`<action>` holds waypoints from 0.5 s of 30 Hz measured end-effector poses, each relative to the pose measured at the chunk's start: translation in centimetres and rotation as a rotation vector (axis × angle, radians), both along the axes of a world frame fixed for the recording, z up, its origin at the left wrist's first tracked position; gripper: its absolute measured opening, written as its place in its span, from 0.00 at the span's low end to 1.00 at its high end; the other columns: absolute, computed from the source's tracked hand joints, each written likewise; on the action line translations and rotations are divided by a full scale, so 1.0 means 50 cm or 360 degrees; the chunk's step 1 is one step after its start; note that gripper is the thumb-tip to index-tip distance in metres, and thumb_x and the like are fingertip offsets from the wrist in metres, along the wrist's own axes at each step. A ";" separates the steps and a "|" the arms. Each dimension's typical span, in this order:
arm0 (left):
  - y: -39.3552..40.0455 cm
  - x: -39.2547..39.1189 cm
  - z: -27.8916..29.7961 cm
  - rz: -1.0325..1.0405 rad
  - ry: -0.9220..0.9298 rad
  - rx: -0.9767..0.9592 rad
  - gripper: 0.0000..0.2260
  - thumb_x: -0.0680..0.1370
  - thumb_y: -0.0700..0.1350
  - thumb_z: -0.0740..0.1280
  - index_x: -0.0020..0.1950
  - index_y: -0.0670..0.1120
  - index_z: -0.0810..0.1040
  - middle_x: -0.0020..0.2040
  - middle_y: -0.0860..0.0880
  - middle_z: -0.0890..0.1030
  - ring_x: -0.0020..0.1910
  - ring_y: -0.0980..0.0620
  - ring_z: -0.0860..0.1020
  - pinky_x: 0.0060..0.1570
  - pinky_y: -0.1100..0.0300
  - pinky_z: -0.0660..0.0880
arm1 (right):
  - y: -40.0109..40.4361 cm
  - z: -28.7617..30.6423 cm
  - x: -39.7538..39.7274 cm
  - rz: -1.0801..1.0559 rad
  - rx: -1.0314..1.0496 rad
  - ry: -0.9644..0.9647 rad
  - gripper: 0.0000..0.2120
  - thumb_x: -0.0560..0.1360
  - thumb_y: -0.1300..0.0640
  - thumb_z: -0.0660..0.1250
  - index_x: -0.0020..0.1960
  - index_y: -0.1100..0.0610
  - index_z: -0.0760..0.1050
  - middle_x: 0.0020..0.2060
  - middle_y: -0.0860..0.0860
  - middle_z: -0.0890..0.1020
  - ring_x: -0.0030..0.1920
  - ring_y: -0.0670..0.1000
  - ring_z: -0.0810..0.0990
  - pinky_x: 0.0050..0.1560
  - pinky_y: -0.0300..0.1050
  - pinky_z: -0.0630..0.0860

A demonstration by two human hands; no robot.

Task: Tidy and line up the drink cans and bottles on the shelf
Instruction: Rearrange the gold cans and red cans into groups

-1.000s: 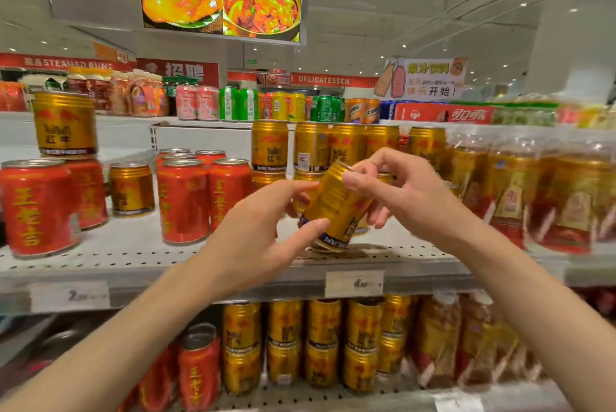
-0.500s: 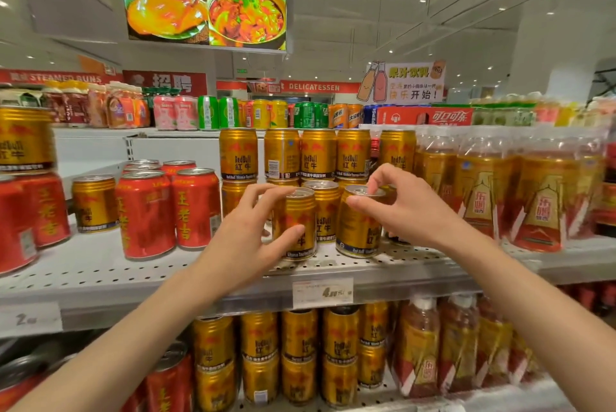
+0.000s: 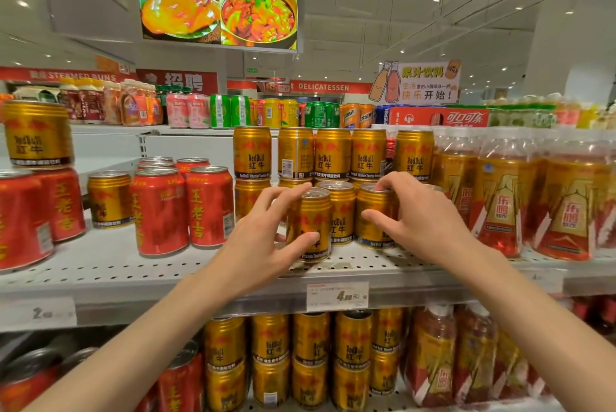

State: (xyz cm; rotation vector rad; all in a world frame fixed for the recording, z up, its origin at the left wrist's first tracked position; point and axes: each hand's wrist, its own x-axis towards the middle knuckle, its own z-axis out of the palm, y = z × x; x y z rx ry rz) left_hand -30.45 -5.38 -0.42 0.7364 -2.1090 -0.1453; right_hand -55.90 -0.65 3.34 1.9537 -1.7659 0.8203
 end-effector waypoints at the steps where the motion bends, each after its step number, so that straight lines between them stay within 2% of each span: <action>1: 0.001 0.001 -0.001 0.0000 -0.0004 0.0003 0.31 0.77 0.61 0.67 0.77 0.64 0.59 0.70 0.58 0.66 0.58 0.67 0.74 0.52 0.67 0.80 | -0.001 -0.003 0.001 0.0008 -0.0005 -0.0018 0.20 0.77 0.38 0.67 0.62 0.49 0.71 0.55 0.45 0.77 0.42 0.46 0.75 0.39 0.41 0.71; 4: 0.005 0.004 -0.001 0.0002 -0.0009 0.0020 0.33 0.75 0.64 0.65 0.78 0.65 0.56 0.70 0.58 0.66 0.56 0.67 0.75 0.53 0.63 0.80 | 0.003 -0.007 0.001 0.0058 0.0020 -0.0144 0.21 0.77 0.40 0.68 0.64 0.49 0.71 0.53 0.43 0.76 0.43 0.46 0.75 0.41 0.41 0.71; 6: 0.006 0.006 0.001 -0.0010 -0.0003 0.0045 0.33 0.76 0.64 0.64 0.79 0.64 0.56 0.70 0.59 0.66 0.56 0.67 0.75 0.51 0.65 0.80 | 0.013 -0.008 -0.001 0.0128 0.0043 -0.0312 0.20 0.77 0.42 0.68 0.66 0.49 0.72 0.49 0.40 0.75 0.42 0.43 0.76 0.43 0.40 0.74; 11: 0.009 0.033 -0.004 -0.0026 0.0098 0.0104 0.30 0.79 0.53 0.69 0.78 0.58 0.61 0.64 0.58 0.73 0.54 0.61 0.78 0.46 0.68 0.80 | 0.048 -0.025 0.018 0.0319 -0.0106 -0.0697 0.14 0.78 0.47 0.69 0.62 0.46 0.76 0.56 0.39 0.77 0.46 0.39 0.80 0.44 0.37 0.78; 15: 0.027 0.082 -0.013 -0.0020 0.0257 0.0175 0.23 0.77 0.49 0.71 0.72 0.56 0.70 0.58 0.59 0.79 0.51 0.58 0.81 0.46 0.62 0.81 | 0.066 -0.047 0.074 0.0461 -0.0173 -0.1020 0.09 0.77 0.49 0.71 0.57 0.44 0.78 0.57 0.40 0.79 0.46 0.46 0.84 0.45 0.48 0.85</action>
